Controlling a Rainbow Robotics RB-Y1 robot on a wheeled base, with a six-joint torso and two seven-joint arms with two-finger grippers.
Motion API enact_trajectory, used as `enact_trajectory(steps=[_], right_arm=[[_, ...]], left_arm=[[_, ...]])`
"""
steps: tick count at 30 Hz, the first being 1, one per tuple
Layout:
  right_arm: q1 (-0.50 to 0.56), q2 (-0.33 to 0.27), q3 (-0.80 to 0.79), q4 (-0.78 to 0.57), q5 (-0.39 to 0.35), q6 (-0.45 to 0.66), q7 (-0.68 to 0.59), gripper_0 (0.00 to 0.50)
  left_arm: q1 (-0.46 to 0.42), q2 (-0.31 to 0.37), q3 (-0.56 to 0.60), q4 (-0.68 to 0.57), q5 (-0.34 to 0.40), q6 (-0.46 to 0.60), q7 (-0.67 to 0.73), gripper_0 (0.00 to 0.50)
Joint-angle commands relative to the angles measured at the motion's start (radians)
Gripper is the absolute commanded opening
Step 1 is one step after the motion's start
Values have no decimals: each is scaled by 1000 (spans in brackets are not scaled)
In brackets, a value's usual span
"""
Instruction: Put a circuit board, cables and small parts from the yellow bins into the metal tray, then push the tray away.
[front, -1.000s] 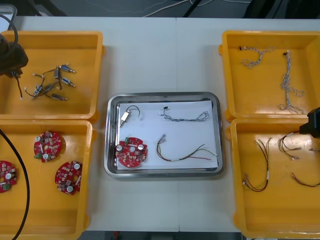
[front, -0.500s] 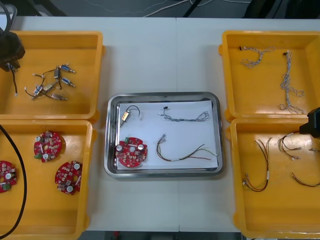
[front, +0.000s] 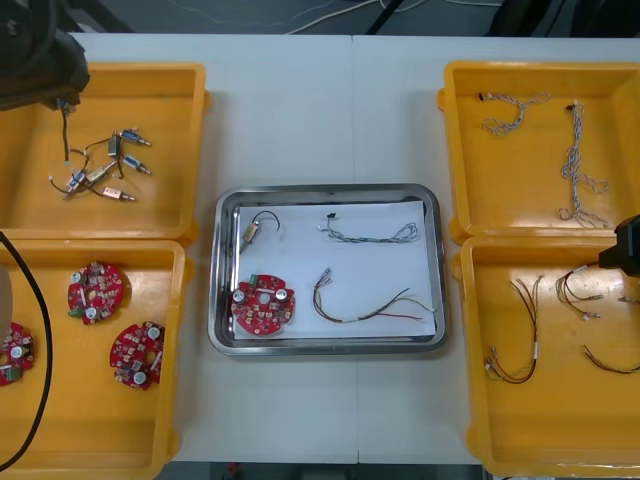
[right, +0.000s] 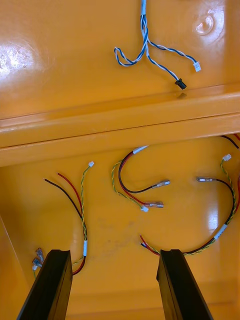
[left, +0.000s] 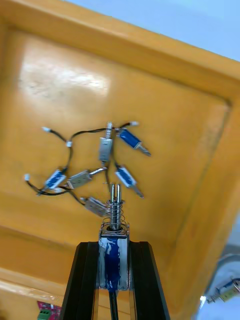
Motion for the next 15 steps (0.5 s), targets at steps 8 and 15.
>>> enact_trajectory(steps=[8,15], right_arm=[[10,-35,-32,-31,-8,3,-42,500],[10,-35,-32,-31,-8,3,-42,500]], left_arm=[[30,-31,-191,-156,153,7,183,0],[36,-37,-301,-183,172,7,218,0]])
